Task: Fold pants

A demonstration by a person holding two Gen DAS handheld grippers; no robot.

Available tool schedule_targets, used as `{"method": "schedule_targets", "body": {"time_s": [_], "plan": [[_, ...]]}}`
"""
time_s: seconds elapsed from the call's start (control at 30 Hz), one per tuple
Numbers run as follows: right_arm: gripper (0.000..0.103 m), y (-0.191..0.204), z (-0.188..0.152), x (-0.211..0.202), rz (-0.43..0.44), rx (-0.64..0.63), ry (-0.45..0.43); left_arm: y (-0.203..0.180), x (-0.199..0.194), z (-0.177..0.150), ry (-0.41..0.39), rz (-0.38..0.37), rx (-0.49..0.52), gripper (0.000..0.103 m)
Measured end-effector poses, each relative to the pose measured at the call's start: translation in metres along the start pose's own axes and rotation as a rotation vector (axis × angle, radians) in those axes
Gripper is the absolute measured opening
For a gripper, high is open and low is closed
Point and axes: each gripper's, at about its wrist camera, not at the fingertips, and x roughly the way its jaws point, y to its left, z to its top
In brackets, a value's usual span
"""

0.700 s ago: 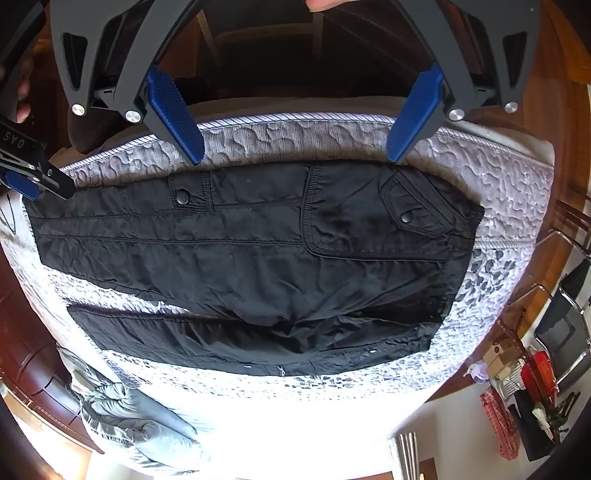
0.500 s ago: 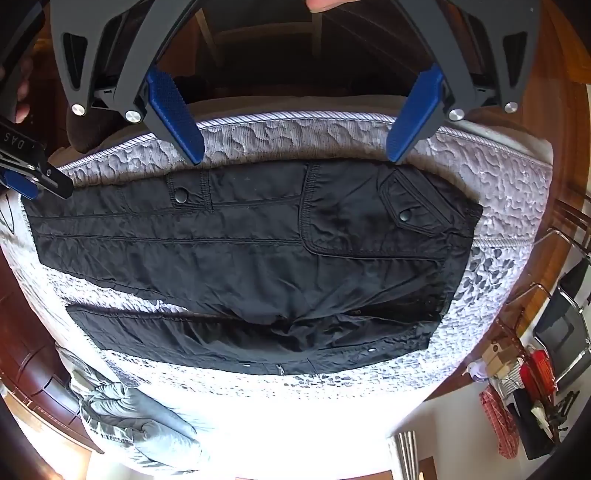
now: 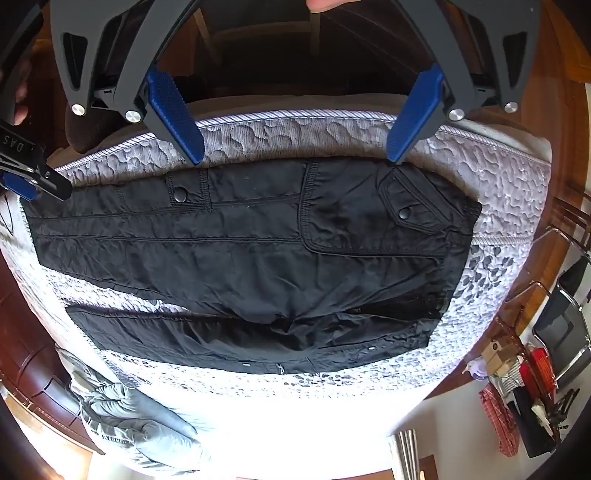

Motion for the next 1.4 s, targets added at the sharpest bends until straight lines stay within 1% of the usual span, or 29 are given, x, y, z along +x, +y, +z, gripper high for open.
{"method": "schedule_targets", "body": {"time_s": [0.47,1.4], "plan": [[0.101,0.0077,0.0015,-0.0024,-0.016,-0.001,-0.007,-0.0008,-0.0040,0.0065,-0.008,0.008,0.004,0.100],[0.101,-0.0014,0.0014,-0.0010,-0.017,0.003,-0.008,-0.0006,-0.0036,0.0057,-0.014,0.018,0.006,0.100]]}}
